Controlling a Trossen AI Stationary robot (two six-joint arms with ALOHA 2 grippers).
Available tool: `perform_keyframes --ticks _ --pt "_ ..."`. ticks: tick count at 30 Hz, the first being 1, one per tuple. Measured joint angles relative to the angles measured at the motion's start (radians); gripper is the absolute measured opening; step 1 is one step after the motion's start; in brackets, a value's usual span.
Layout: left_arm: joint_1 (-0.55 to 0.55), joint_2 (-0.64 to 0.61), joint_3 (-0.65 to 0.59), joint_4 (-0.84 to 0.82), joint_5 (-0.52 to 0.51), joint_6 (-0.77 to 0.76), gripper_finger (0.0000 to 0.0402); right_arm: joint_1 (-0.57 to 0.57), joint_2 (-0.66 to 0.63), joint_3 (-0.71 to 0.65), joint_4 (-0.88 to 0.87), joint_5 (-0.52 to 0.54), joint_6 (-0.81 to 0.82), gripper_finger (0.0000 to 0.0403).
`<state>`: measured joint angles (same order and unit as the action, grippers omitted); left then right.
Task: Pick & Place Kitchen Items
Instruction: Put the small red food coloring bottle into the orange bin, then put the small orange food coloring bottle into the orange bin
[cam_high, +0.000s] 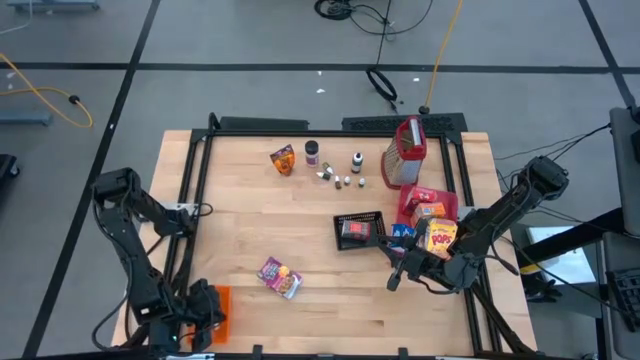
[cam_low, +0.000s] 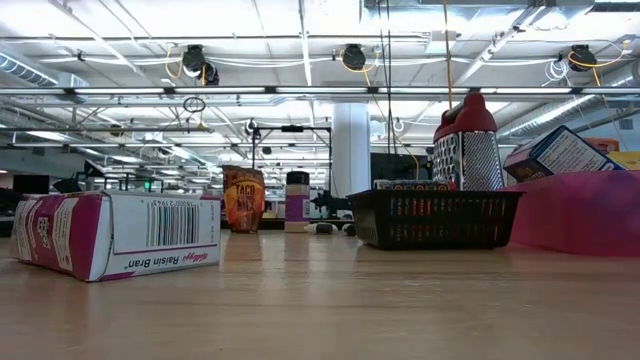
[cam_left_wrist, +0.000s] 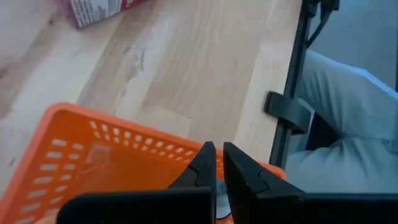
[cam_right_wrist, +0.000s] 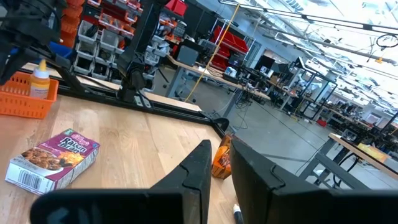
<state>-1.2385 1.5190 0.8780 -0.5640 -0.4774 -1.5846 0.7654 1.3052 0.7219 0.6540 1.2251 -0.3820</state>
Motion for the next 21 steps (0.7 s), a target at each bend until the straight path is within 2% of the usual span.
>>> perform_keyframes --ticks 6,21 --pt "0.0 -0.018 -0.002 0.02 0.002 -0.009 0.0009 0.0 0.0 0.0 0.0 0.0 0.0 0.0054" --pt "0.014 -0.017 -0.002 0.016 0.0 -0.037 0.0058 0.0 0.0 0.0 0.0 0.0 0.0 0.0054"
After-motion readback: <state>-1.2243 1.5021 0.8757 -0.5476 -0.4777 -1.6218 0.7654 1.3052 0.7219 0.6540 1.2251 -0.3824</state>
